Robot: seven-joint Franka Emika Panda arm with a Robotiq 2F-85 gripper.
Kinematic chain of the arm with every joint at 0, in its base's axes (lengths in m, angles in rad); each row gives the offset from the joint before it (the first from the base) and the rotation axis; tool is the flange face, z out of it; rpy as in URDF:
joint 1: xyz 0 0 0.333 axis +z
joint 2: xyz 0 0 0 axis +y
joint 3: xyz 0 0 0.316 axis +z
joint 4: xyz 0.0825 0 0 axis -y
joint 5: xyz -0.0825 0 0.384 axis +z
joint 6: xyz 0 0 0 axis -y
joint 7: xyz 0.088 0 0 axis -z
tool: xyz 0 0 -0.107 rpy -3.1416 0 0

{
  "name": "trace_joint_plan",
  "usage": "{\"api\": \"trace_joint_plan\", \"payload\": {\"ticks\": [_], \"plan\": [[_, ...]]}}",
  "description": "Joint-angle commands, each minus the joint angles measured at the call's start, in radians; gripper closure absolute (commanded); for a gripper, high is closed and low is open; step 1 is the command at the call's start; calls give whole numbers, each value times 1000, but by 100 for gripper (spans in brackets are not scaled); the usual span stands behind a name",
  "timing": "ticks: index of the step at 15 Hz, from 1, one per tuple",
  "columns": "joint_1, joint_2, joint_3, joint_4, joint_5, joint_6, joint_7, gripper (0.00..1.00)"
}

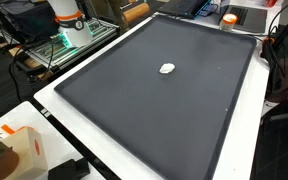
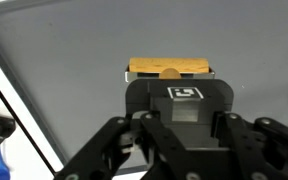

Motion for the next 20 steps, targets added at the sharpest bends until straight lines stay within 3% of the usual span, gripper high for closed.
{"api": "trace_joint_plan", "payload": {"ticks": [1,6,10,12,13,17,18,20], "plan": [[-34,79,22,37,-28,98,-64,78],[-42,303,-12,202,-132,37,-292,78],[-8,461,-82,364,-64,18,-553,78],[-23,508,-105,425,-7,5,-563,78],[-26,461,-77,347,-56,55,-526,53],[-32,518,-96,414,-26,35,-547,53],[-31,518,-96,415,-24,33,-547,78],[-36,519,-94,407,-43,43,-536,78]]}}
